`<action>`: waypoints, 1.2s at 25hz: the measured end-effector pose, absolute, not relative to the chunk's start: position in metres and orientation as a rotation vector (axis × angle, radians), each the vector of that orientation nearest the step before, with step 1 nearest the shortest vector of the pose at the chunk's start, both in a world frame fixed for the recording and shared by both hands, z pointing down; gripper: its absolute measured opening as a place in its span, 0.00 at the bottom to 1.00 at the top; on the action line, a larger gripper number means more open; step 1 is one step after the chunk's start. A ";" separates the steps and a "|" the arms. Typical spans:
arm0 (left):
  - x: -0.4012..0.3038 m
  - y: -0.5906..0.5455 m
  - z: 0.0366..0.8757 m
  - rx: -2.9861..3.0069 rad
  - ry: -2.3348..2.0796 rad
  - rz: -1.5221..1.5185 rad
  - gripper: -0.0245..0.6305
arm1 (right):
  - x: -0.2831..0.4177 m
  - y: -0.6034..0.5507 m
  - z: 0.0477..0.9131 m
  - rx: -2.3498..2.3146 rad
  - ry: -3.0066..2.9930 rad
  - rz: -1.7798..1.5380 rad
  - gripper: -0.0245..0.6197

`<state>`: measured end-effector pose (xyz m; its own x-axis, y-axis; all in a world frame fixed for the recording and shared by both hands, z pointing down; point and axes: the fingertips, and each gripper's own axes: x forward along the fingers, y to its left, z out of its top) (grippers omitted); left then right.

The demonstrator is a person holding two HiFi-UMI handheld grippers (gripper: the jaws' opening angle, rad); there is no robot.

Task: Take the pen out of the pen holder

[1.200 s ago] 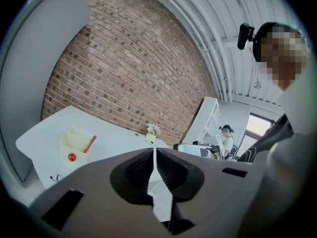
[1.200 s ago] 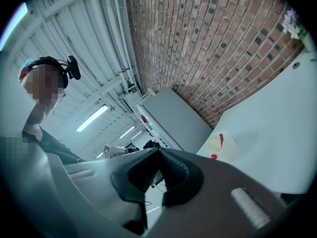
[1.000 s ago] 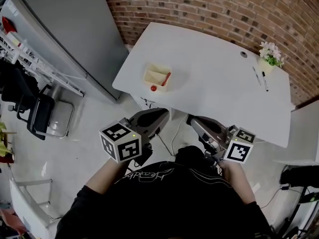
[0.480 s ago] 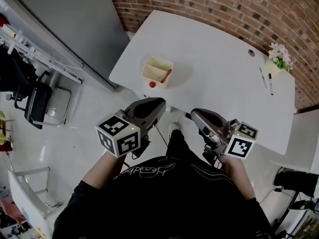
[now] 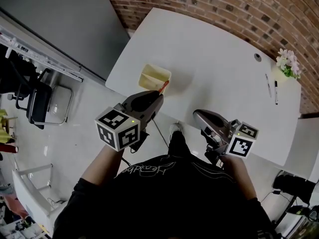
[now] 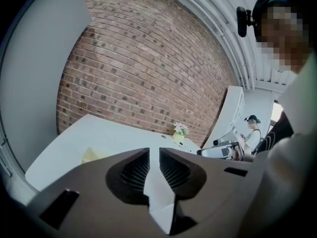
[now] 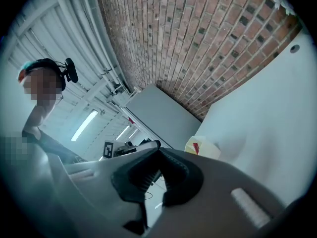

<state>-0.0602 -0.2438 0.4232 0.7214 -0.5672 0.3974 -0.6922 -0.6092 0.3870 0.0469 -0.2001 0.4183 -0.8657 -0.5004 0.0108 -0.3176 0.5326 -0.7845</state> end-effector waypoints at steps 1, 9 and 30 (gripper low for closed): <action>-0.059 -0.249 0.427 2.399 -0.960 0.336 0.10 | 0.049 -0.206 0.419 -0.694 2.554 -1.246 0.04; -0.057 -0.283 0.470 2.379 -0.972 0.541 0.24 | 0.066 -0.245 0.424 -0.719 2.534 -1.247 0.04; -0.042 -0.303 0.541 2.461 -0.867 0.978 0.26 | 0.070 -0.274 0.429 -0.747 2.513 -1.270 0.04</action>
<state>-0.0420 -0.3026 0.5412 0.5739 -0.4107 0.7085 -0.6545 -0.7500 0.0953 0.0702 -0.2737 0.4292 -0.8441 -0.5356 0.0253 -0.3380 0.4948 -0.8005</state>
